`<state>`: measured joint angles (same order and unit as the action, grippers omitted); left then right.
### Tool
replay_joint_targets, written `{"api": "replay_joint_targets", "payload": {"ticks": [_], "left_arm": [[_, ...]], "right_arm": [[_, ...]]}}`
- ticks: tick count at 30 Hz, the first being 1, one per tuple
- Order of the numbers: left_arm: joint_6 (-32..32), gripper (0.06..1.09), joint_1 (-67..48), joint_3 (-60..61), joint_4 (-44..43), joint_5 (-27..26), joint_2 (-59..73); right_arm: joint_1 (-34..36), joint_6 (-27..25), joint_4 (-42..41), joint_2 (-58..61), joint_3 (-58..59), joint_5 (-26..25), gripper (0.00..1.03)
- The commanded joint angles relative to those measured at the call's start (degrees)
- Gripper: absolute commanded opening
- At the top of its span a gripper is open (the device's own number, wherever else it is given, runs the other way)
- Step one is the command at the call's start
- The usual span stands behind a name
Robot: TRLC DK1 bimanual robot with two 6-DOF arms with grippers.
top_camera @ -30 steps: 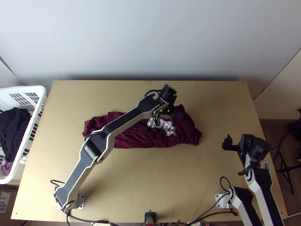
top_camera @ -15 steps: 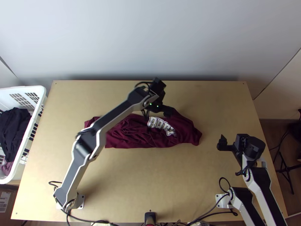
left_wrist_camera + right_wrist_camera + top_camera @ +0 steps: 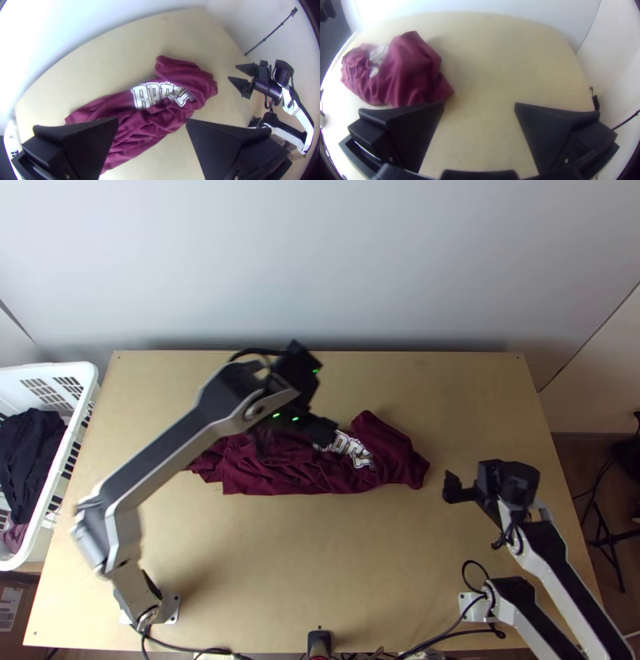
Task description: Fold the t-shirt
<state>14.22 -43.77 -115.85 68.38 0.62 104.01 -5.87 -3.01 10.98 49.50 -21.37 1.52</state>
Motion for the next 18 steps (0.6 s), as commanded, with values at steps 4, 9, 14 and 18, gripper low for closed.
{"api": "replay_joint_targets", "payload": {"ticks": [4, 9, 14, 18], "left_arm": [[-1.03, 1.04, -0.26, 17.15, -2.02, 8.08, -13.04], [-0.59, 1.04, 0.0, 20.4, -2.64, 9.22, -15.85], [-0.77, 1.04, 1.05, 23.83, -3.08, 9.92, -17.7], [-1.12, 1.04, 1.32, 26.12, -3.34, 10.01, -18.84]], "right_arm": [[-2.83, 3.18, -4.74, 18.18, -5.62, 3.05, 0.98], [1.12, 6.78, -4.83, 27.5, -12.21, 10.08, 0.98], [0.51, 8.54, -4.48, 34.0, -16.43, 11.66, 0.97], [-1.43, 9.69, -0.79, 36.73, -18.98, 13.77, 0.97]]}}
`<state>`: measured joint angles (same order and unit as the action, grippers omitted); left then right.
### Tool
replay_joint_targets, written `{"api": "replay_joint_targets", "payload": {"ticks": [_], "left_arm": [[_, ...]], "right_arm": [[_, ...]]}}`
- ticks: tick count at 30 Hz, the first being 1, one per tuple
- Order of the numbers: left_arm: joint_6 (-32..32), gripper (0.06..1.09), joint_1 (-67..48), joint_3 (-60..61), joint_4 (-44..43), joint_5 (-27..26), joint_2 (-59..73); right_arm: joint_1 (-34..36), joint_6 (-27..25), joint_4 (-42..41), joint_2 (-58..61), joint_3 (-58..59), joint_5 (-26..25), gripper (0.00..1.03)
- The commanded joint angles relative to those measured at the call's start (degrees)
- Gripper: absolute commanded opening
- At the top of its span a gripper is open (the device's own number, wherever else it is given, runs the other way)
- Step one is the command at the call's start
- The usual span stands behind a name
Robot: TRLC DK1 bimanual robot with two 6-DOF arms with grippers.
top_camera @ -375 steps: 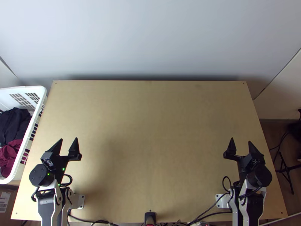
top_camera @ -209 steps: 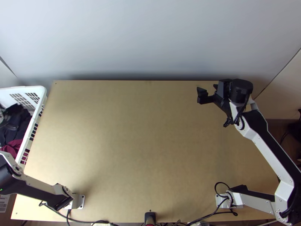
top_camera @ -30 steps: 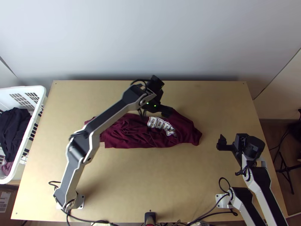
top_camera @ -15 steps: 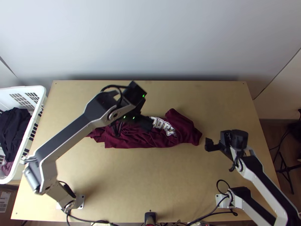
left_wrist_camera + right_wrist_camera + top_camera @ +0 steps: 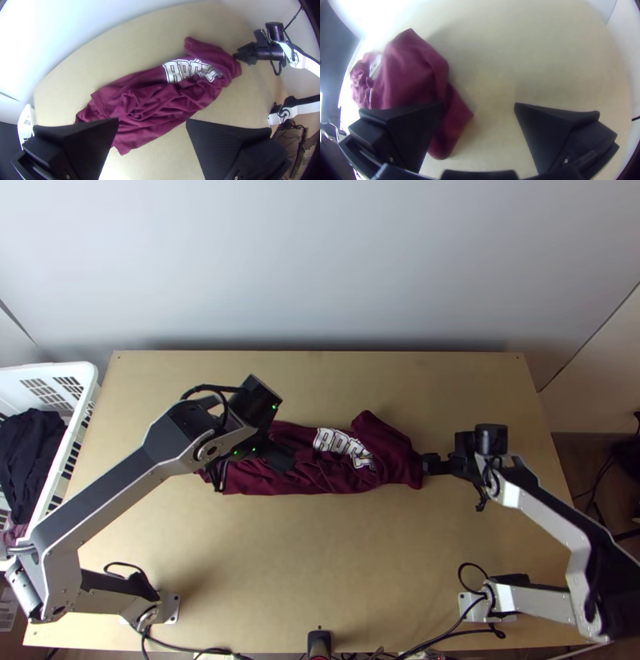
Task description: Fold the t-shirt
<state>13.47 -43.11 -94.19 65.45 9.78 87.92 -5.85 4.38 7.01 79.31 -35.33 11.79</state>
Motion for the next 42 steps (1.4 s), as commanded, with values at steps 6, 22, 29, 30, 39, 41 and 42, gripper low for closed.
{"api": "replay_joint_targets", "payload": {"ticks": [6, 22, 29, 30, 39, 41, 42], "left_arm": [[-0.82, 1.04, 1.19, 6.3, -0.94, 2.17, -3.11], [-1.43, 1.04, 2.51, 8.15, -1.03, 2.44, -2.75], [-1.79, 1.04, 2.6, 11.4, -2.17, 3.75, -4.42], [-2.14, 1.04, 2.68, 13.16, -3.49, 3.67, -4.95], [-5.39, 1.04, 2.16, 33.64, -15.0, 3.75, -10.14], [-6.18, 1.04, 1.89, 38.03, -16.67, 3.84, -11.19], [-6.27, 1.04, 1.1, 40.4, -17.37, 3.93, -11.89]], "right_arm": [[-3.38, 2.47, 8.11, 8.49, -7.12, 5.43, 0.92], [-4.88, -0.69, 12.77, 3.49, -8.0, 5.52, 0.04], [-3.73, 1.51, 15.85, -4.69, -13.27, 5.61, 0.04], [-4.0, 1.86, 17.6, -5.74, -15.47, 5.61, 0.04], [-7.86, 4.58, 32.63, -10.49, -39.81, 5.43, 0.03], [-8.13, 5.46, 35.71, -9.87, -46.32, 5.17, 0.03], [-8.3, 5.64, 36.94, -9.35, -49.31, 4.56, 0.03]]}}
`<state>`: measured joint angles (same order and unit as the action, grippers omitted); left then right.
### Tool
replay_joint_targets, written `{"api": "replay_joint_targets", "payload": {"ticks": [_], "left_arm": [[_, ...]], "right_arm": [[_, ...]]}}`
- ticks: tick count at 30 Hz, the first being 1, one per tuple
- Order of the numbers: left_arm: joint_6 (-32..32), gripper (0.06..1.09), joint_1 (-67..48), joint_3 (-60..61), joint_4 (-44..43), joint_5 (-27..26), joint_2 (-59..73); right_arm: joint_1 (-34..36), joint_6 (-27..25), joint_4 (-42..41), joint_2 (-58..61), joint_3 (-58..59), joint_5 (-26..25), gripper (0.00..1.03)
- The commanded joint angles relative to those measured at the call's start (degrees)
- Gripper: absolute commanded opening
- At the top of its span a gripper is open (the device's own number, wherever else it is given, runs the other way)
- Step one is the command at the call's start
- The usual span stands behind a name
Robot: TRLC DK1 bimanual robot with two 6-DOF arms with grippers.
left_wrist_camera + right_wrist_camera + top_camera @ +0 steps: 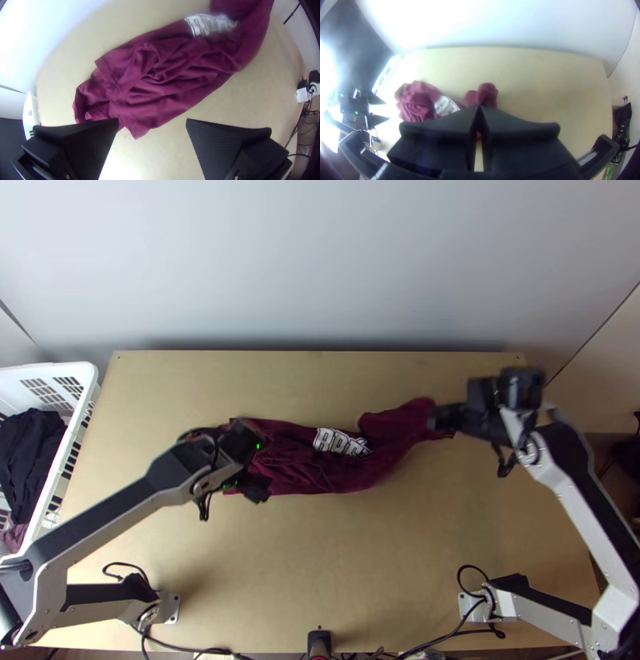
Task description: Fold the t-shirt
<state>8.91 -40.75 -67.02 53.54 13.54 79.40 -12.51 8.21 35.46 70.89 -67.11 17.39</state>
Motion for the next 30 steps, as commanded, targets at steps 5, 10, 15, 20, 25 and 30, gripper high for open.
{"api": "replay_joint_targets", "payload": {"ticks": [5, 10, 15, 20, 25, 30], "left_arm": [[-1.17, 1.04, -6.71, 25.01, -12.49, 4.65, -6.45], [-1.08, 1.04, -11.72, 30.64, -22.34, 14.58, -9.7], [-8.12, 1.04, -12.25, 30.29, -30.95, 21.53, -12.95], [-20.68, 1.04, -13.39, 32.92, -44.22, 22.06, -14.53], [-25.52, 1.04, -17.17, 32.75, -45.72, 18.45, -14.62], [-26.66, 1.04, -17.43, 33.1, -47.91, 10.89, -12.86]], "right_arm": [[-2.87, 2.69, 12.53, 0.83, -28.43, -1.83, 0.03], [-4.27, 4.45, 14.37, 1.44, -29.74, -2.09, 0.03], [-5.86, 6.65, 15.07, 1.44, -28.95, -2.09, 0.03], [-6.47, 7.0, 15.25, 1.35, -27.55, -2.18, 0.03], [-7.0, 8.14, 15.43, 1.27, -26.67, -2.45, 0.03], [-7.35, 8.76, 15.43, 0.91, -25.88, -3.15, 0.03]]}}
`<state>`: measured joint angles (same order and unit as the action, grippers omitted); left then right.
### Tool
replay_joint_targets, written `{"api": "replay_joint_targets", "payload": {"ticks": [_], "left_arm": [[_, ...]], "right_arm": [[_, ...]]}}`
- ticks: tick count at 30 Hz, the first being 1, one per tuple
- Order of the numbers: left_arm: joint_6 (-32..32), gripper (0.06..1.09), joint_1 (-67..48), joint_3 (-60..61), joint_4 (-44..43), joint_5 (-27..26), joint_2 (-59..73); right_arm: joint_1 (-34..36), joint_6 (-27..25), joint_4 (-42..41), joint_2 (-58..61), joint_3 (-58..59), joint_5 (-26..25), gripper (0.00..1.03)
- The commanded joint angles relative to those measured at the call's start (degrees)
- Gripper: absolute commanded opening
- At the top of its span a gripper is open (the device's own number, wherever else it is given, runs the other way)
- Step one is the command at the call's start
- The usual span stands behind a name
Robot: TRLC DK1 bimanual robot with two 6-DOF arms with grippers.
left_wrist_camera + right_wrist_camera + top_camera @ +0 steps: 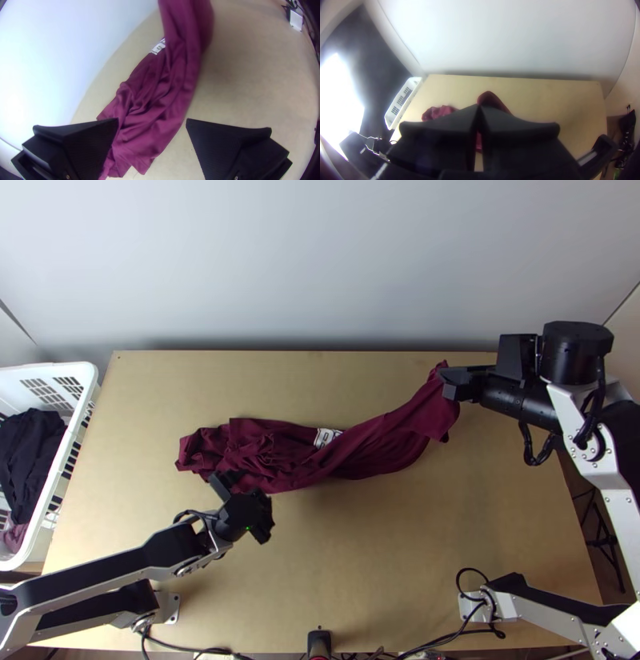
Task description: Fold the t-shirt
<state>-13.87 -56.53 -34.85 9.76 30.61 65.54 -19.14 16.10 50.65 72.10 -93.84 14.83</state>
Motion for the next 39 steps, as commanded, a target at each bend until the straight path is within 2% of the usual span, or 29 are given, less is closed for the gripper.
{"api": "replay_joint_targets", "payload": {"ticks": [1, 7, 11, 15, 24, 25, 26, 27, 28, 31, 33, 39], "left_arm": [[-4.06, 1.04, -1.74, 0.93, -4.66, -7.14, 1.87], [-5.56, 1.04, -2.62, 1.54, -10.02, -12.33, 8.38], [-8.37, 1.04, -3.5, 1.98, -13.71, -13.38, 13.21], [-16.28, 1.03, -0.07, 3.56, -27.78, -11.63, 21.91], [-12.85, 0.98, 10.21, -8.22, -28.92, -11.1, 27.89], [-12.32, 0.9, 10.74, -8.65, -28.92, -11.19, 27.8], [-12.32, 0.69, 10.92, -8.74, -28.92, -11.27, 27.27], [-12.32, 0.35, 11.09, -8.48, -28.92, -12.33, 26.22], [-11.8, 0.07, 11.36, -8.22, -29.01, -13.47, 25.25], [-10.83, 0.09, 11.45, -4.0, -27.69, -16.9, 18.49], [-9.95, 0.09, 10.92, -3.56, -25.4, -16.9, 11.72], [-8.37, 0.09, 13.29, -10.68, -9.23, -16.37, -7.71]], "right_arm": [[-0.73, 1.22, 0.24, -0.46, 0.94, -0.77, 0.03], [-0.73, 1.57, 0.67, -0.82, 0.42, -1.82, 0.03], [-0.46, 1.74, 1.38, -0.82, -0.2, -1.91, 0.03], [-0.2, 1.83, 1.82, -0.9, -0.82, -1.91, 0.03], [0.24, 2.01, 3.31, -1.87, -0.82, -1.91, 0.03], [0.33, 2.01, 3.31, -1.96, -0.64, -1.91, 0.03], [0.33, 2.1, 3.31, -1.96, -0.46, -1.91, 0.03], [0.42, 2.1, 3.31, -1.96, -0.29, -1.91, 0.03], [0.42, 2.1, 3.31, -1.96, -0.2, -1.91, 0.03], [0.68, 2.01, 3.31, -1.87, 0.06, -1.91, 0.03], [0.77, 2.01, 3.31, -1.96, 0.06, -1.91, 0.03], [0.85, 2.18, 2.87, -2.57, 1.82, -1.91, 0.03]]}}
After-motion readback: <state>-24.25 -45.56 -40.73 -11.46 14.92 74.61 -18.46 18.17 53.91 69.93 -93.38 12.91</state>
